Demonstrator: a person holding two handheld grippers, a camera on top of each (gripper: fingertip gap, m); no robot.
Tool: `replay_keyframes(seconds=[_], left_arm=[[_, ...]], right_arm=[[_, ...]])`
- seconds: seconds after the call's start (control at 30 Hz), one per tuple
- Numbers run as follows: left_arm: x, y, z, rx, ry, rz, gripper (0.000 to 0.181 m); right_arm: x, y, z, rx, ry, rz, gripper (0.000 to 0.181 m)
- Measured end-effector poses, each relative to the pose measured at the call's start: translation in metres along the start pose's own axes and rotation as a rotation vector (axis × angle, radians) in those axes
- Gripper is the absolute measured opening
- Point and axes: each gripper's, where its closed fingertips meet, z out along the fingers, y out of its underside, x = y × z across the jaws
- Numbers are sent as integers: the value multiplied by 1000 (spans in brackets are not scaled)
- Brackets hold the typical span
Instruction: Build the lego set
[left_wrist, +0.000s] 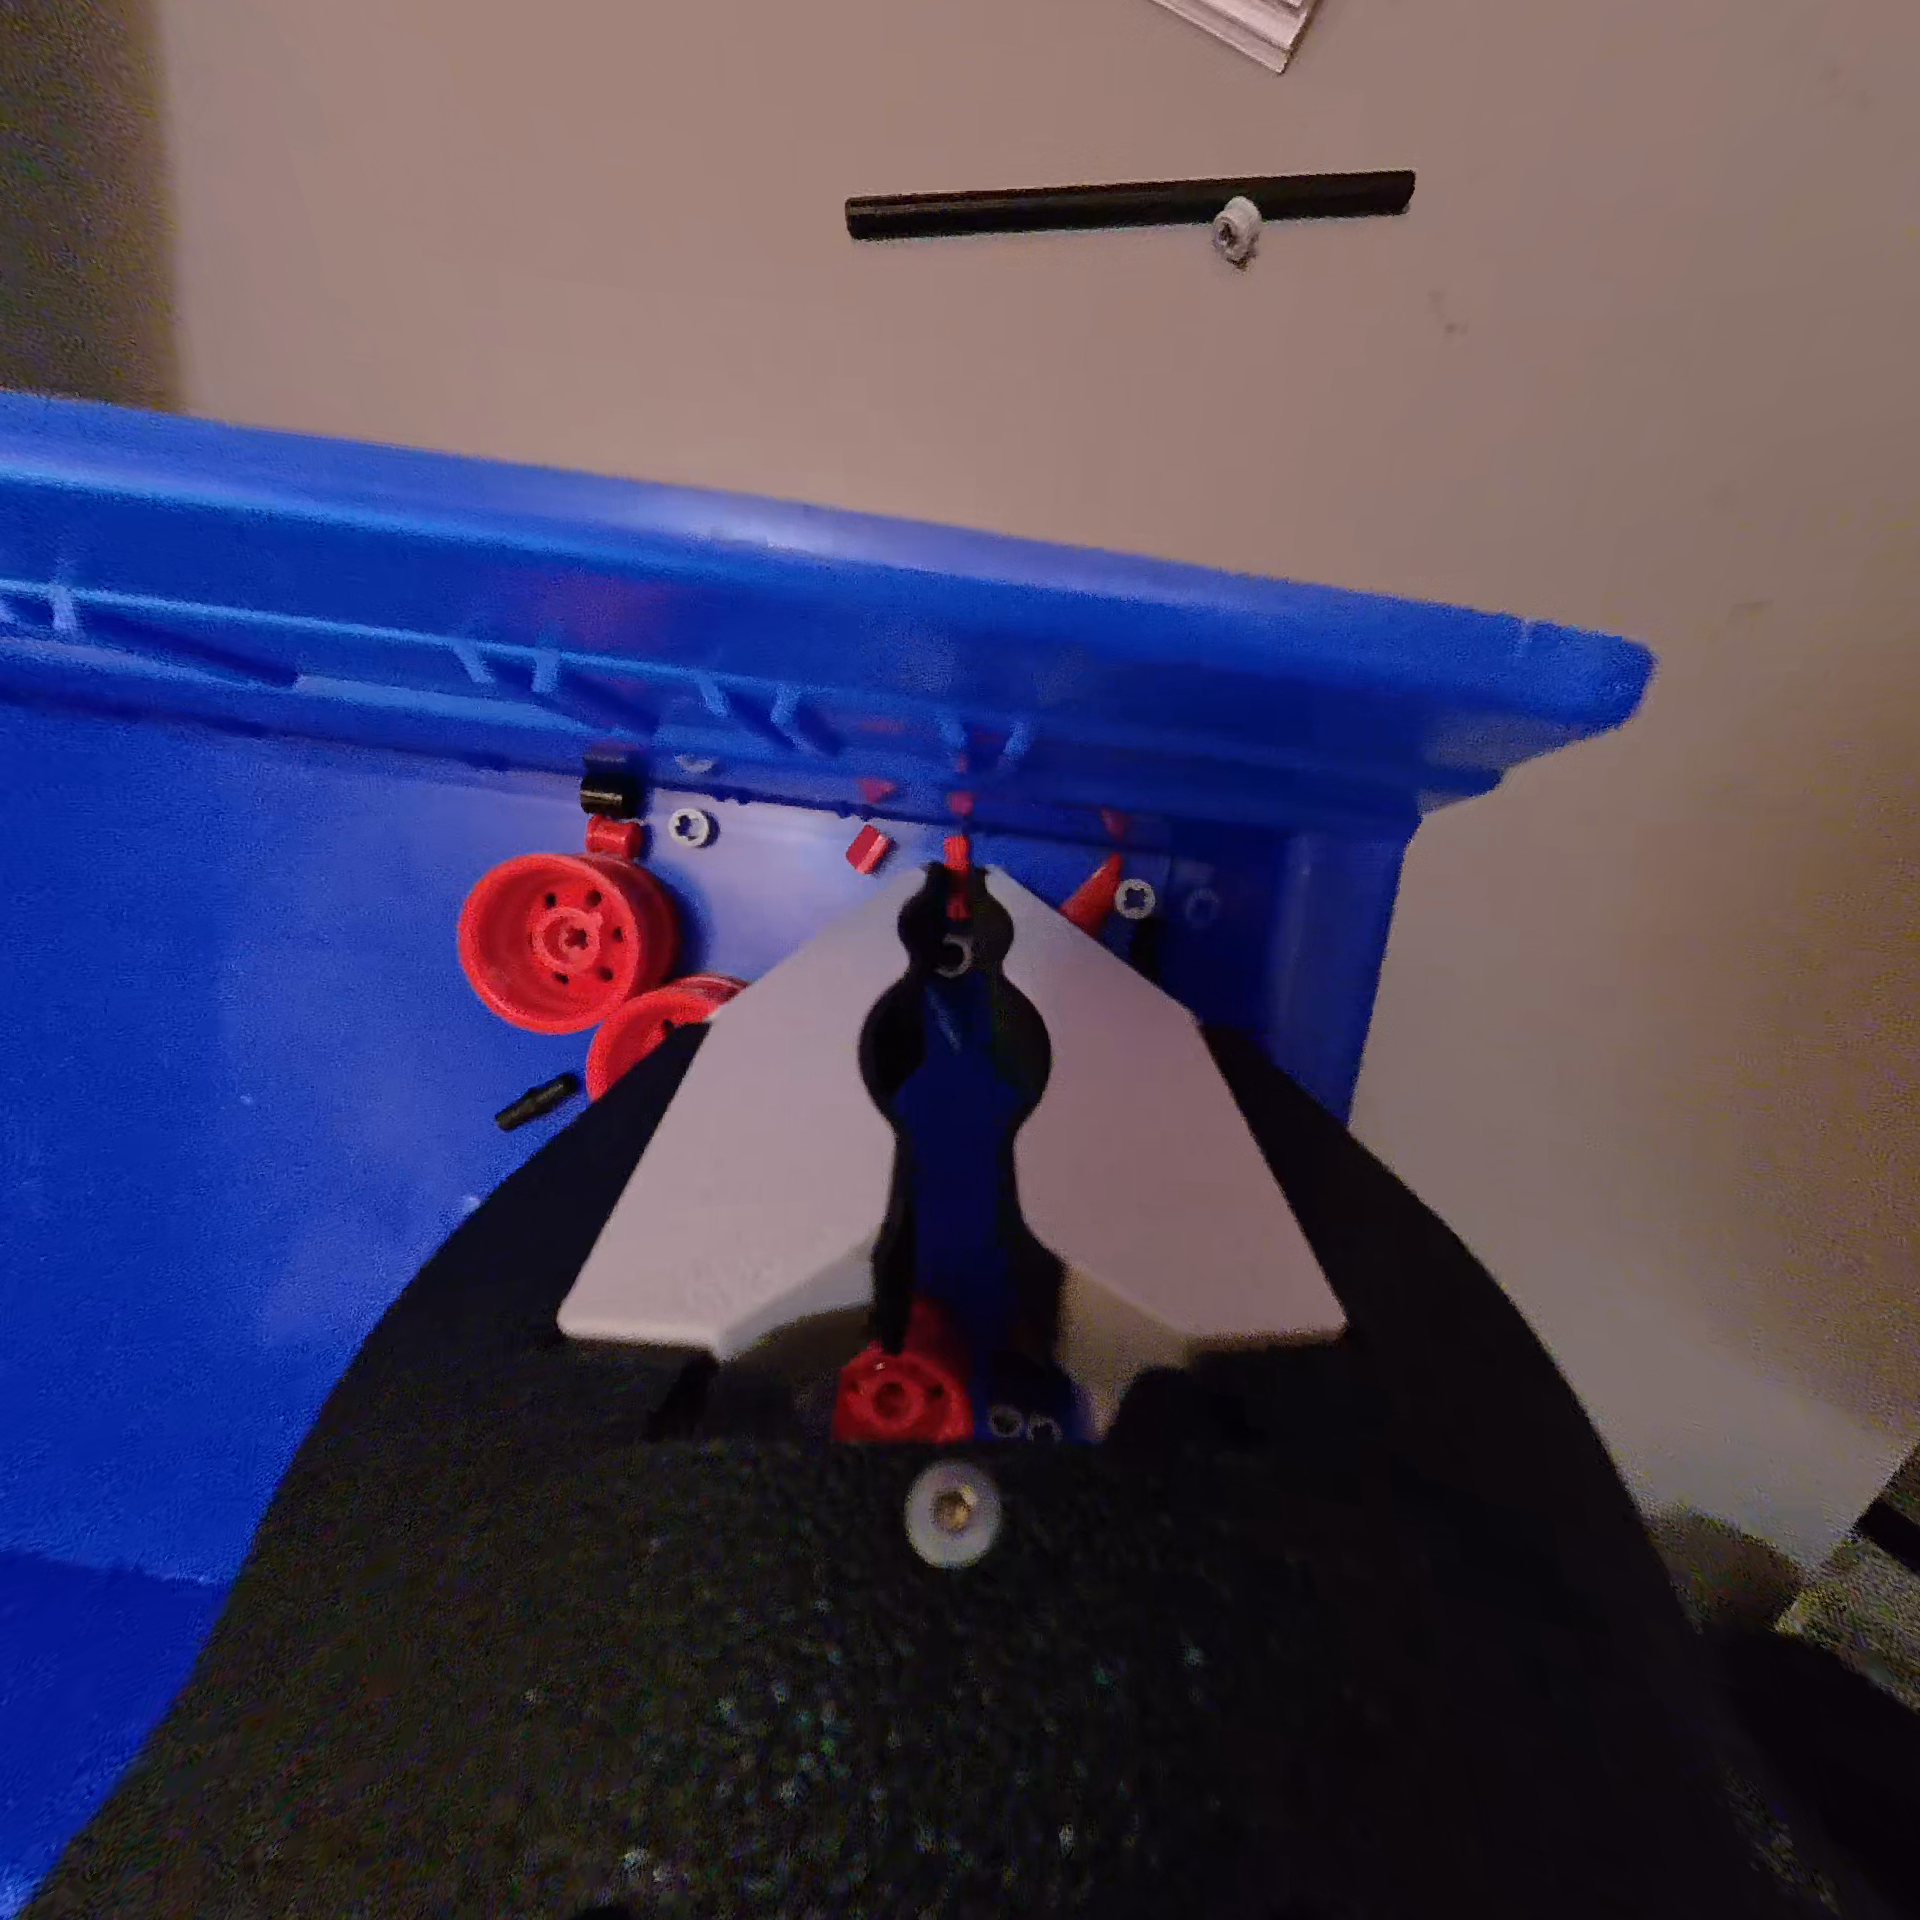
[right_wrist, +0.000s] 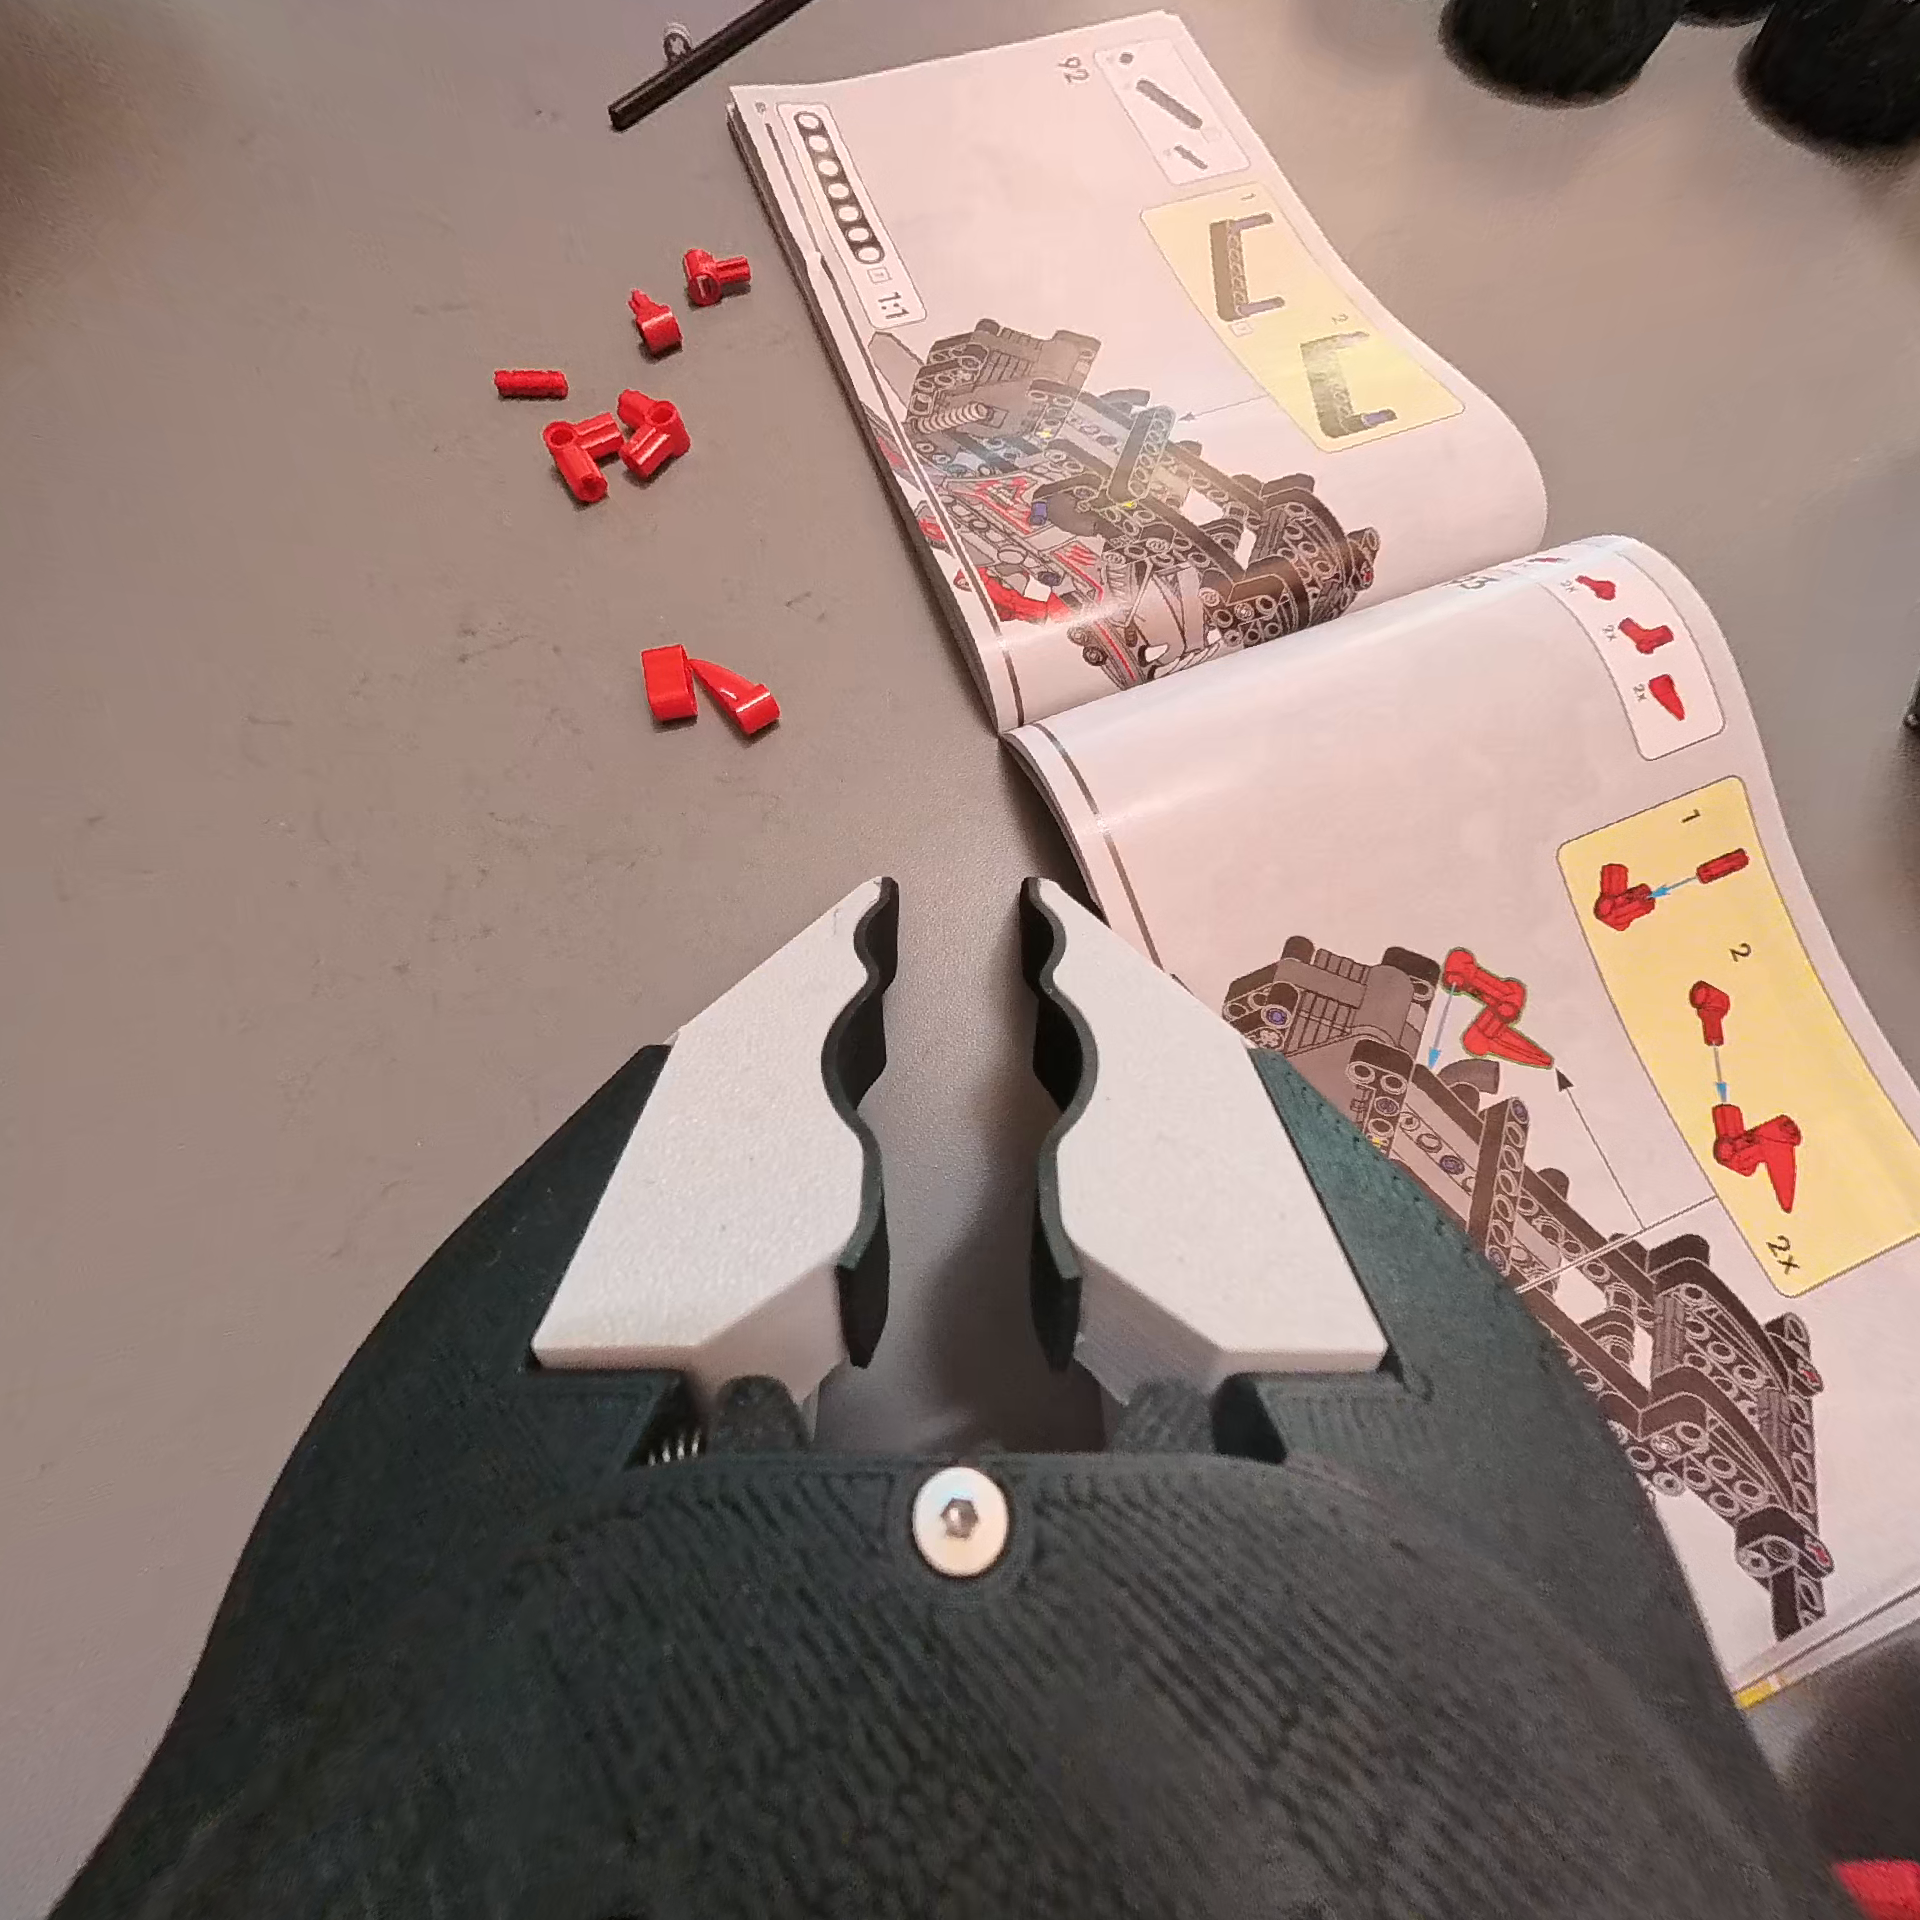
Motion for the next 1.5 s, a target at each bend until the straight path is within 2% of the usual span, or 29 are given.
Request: replay_keyframes(seconds=[0.17, 0.37, 0.43, 0.53, 0.63, 0.7, 0.8, 0.9, 0.97, 1.03, 1.27, 1.5], left_arm=[[-8, -3, -12, 51, -51, -23, 2], [-17, -37, -90, 345, -248, -125, 2], [-3, -49, -113, 410, -311, -96, 1], [43, -82, -123, 520, -271, -9, 1], [101, -120, -87, 510, -101, 95, 1], [134, -146, -47, 499, 24, 145, 1], [178, -186, 14, 510, 208, 120, 1], [204, -208, 62, 472, 243, 171, 1], [199, -214, 85, 399, 135, 211, 1], [198, -216, 95, 335, 78, 256, 1], [192, -225, 103, 328, 11, 212, 2], [193, -225, 103, 304, -38, 245, 4]], right_arm=[[0, 0, 0, 0, 2, -3, 23], [0, 0, 0, 0, 6, -7, 23], [0, 0, 0, 0, 4, -5, 23], [0, 0, 0, 0, 7, -8, 23], [0, 0, 0, 1, 19, -20, 23], [0, 0, 0, 2, 24, -26, 23], [0, 0, 0, 2, 24, -28, 22], [-2, 0, 0, 1, 15, -31, 20], [-3, 0, 0, 2, 17, -42, 18], [-3, 0, 0, 2, 15, -46, 18], [-5, 0, 0, 1, -15, -49, 15], [-4, 0, 1, 1, -30, -54, 15]])
